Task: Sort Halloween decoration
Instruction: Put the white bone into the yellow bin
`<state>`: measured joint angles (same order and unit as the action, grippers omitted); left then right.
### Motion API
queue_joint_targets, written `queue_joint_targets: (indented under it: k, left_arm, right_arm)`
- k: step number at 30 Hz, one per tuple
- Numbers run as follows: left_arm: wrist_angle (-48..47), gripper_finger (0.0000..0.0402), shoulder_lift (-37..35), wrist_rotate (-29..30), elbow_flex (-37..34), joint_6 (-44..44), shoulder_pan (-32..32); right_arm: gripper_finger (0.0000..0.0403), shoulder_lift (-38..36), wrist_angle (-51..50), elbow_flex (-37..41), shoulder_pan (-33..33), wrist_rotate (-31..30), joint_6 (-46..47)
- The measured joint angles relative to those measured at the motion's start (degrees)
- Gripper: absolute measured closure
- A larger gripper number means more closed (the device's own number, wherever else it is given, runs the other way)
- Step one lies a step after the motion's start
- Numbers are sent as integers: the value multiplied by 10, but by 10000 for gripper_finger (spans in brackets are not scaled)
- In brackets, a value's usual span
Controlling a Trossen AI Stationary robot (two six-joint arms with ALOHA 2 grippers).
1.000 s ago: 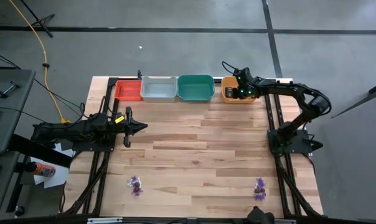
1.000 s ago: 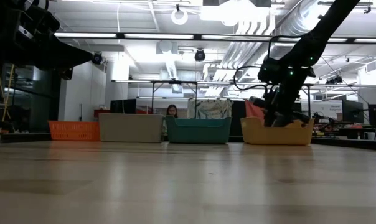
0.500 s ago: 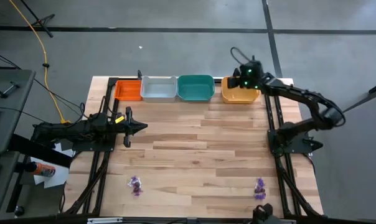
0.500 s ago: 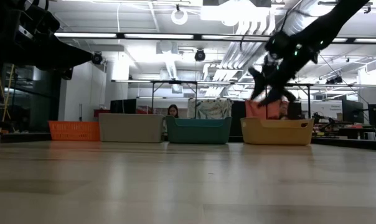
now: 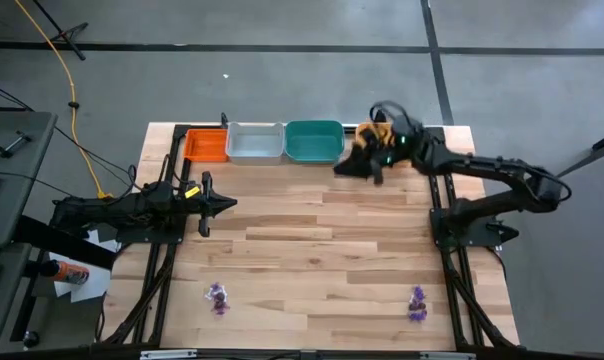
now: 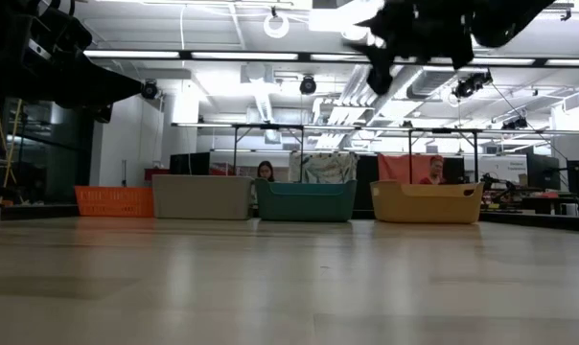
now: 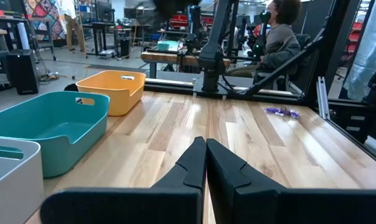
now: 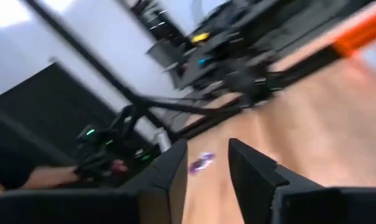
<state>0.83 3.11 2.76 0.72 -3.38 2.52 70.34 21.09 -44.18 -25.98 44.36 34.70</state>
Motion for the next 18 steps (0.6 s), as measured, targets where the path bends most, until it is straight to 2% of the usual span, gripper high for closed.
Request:
queue_joint_targets:
  k: [3,7,11,15,18]
  left_arm:
    - [0,401,0,0,0,0,0]
    - [6,401,0,0,0,-12,0]
    - [9,401,0,0,0,-63,0]
    - [55,401,0,7,0,-134,0]
    - [120,401,0,14,0,-242,0]
  right_arm:
    - [331,-10,6,0,82,-74,10]
    - [391,-16,6,0,166,-205,2]
    - [389,-18,6,0,231,-314,-57]
    - [400,-18,6,0,257,-356,-77]
    - [398,-22,5,0,258,-391,-64]
